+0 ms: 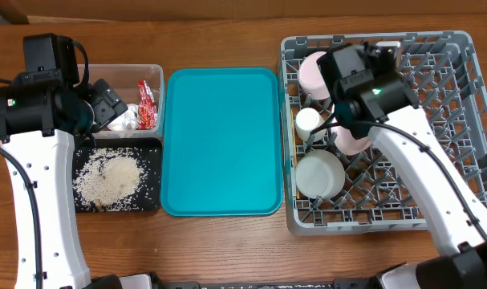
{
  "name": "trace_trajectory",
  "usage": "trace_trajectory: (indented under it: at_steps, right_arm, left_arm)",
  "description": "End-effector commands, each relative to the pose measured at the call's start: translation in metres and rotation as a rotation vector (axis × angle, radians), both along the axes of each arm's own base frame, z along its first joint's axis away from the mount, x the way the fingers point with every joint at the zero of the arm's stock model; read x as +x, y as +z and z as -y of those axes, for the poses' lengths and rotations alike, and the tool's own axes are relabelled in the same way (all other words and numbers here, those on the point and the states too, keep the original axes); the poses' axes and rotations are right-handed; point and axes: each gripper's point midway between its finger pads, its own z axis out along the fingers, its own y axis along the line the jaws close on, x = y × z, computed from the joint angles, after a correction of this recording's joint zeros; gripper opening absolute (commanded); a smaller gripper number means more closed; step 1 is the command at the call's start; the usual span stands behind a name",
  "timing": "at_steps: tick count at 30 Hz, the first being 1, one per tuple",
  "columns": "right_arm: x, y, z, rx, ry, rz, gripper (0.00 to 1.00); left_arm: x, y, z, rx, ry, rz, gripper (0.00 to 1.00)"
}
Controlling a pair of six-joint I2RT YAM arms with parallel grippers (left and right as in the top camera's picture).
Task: Sort waste into correct bins and load items into the dishwasher
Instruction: 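Lower the pink plate upright into a rack slot, then open the right gripper and lift it away from the plate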
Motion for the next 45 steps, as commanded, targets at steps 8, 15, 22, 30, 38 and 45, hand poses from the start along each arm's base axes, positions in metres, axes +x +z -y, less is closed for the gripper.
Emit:
trace_trajectory:
  at_steps: [8,15,22,30,38,45]
  right_arm:
    - [-0.002,-0.001,-0.106,0.609,0.352,-0.055,0.76]
    - [-0.006,0.004,-0.149,0.816,0.493,-0.089,1.0]
    - [-0.006,0.004,-0.149,0.816,0.493,-0.089,1.0]
    - [-0.006,0.004,-0.149,0.816,0.493,-0.089,1.0]
    - [-0.007,0.002,-0.149,0.815,0.491,-0.093,1.0]
    - [-0.017,0.028,-0.145,0.824,0.52,-0.026,1.0]
  left_arm:
    - [0.001,0.0,0.0,0.007,-0.011,-0.002,1.0]
    - [0.001,0.0,0.0,0.007,-0.012,-0.002,1.0]
    - [0.001,0.0,0.0,0.007,-0.011,-0.002,1.0]
    - [0.001,0.0,0.0,0.007,-0.011,-0.002,1.0]
    - [0.001,0.0,0.0,0.007,-0.012,-0.002,1.0]
    - [0.001,0.0,0.0,0.007,-0.012,-0.002,1.0]
